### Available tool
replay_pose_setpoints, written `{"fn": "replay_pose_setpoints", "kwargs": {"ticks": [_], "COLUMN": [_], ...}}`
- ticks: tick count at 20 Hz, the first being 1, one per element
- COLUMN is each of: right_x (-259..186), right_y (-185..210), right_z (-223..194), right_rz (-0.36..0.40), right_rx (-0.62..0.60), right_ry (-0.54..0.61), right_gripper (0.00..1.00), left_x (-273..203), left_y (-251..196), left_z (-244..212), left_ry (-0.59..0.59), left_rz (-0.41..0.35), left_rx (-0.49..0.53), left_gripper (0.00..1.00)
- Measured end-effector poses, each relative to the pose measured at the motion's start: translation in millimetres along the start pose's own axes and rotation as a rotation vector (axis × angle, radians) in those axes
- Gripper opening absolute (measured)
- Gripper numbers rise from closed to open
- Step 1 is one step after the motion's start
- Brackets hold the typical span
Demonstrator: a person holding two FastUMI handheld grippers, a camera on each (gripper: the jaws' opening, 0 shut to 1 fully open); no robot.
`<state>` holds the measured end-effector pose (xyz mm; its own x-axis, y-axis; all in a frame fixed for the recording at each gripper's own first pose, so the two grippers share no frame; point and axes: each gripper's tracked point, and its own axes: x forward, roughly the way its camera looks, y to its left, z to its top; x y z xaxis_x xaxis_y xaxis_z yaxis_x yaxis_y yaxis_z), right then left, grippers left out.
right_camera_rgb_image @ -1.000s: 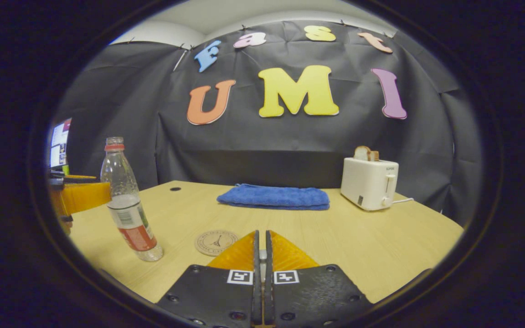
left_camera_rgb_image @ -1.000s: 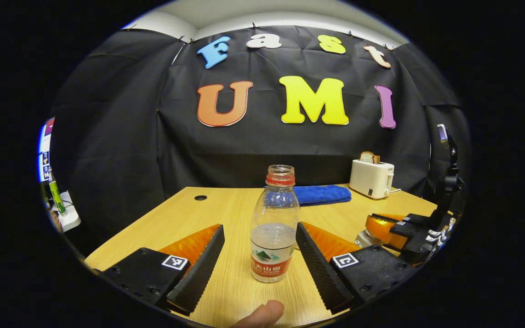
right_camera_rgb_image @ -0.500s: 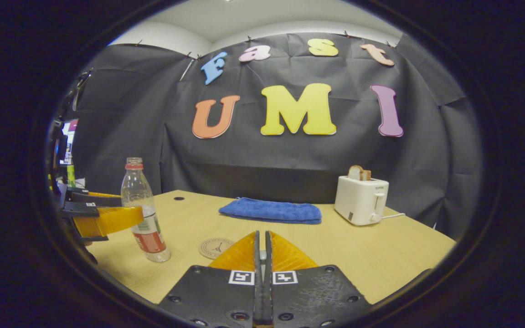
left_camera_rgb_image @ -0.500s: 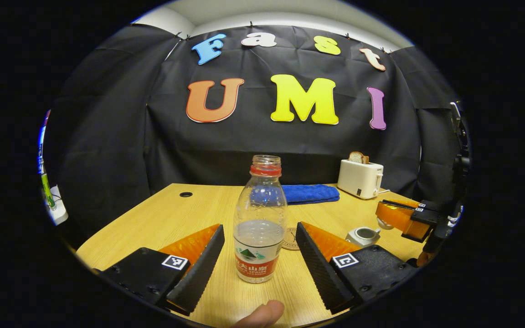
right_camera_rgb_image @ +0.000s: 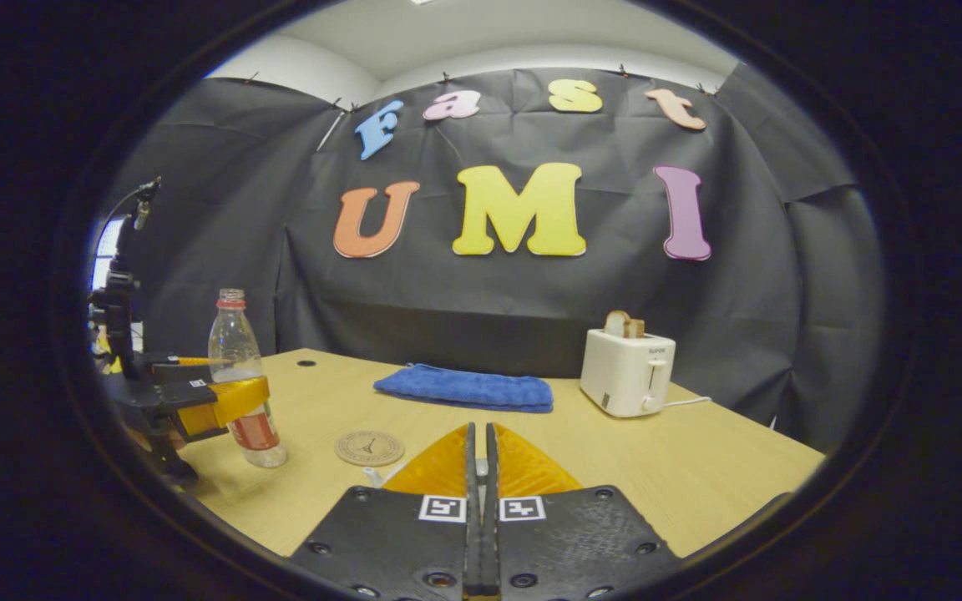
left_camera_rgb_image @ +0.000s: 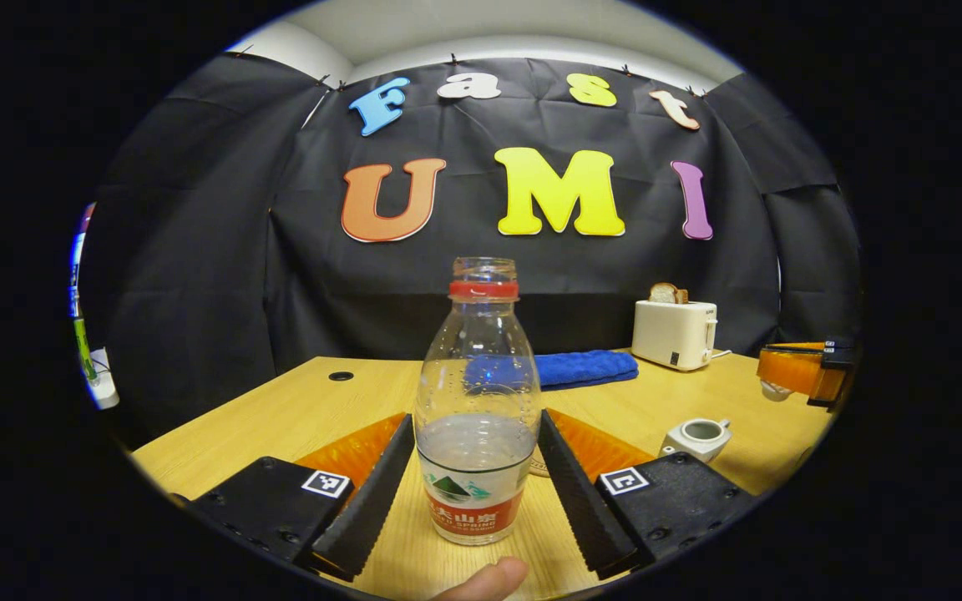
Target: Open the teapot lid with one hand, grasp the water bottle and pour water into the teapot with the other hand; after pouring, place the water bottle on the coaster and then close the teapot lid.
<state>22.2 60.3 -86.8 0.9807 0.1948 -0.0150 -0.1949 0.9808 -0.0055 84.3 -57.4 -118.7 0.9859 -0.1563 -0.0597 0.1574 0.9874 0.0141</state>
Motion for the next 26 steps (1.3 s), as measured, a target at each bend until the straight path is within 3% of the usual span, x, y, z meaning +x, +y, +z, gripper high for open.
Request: {"fn": "replay_pose_setpoints", "kwargs": {"ticks": [3,9,11,15,19,26], "right_x": [-8,-21,-22,-25,-30,-33], "right_y": [-2,-17,-23,-31,-38,-50], "right_z": [3,0,-4,-19,-26,-25], "right_rz": [0.002,-0.012,-0.021,-0.031,-0.038,-0.048], "right_rx": [0.0,0.014,0.029,0.039,0.038,0.05], "right_ry": [-0.013,-0.02,-0.02,0.013,0.027,0.025], "right_gripper": [0.0,0.0,0.0,0.0,0.0,0.0], "left_x": [7,-11,-16,-23,-22,-25], "left_y": [1,-7,-5,-3,3,-18], "left_z": [-5,-4,-1,10,21,5], "left_ry": [0.015,0.069,0.089,0.113,0.11,0.213], "left_rz": [0.0,-0.019,0.01,0.068,0.132,0.098], "left_rx": [0.004,0.028,0.076,0.217,0.502,0.744], "left_gripper": [0.81,0.77,0.77,0.77,0.76,0.76]}}
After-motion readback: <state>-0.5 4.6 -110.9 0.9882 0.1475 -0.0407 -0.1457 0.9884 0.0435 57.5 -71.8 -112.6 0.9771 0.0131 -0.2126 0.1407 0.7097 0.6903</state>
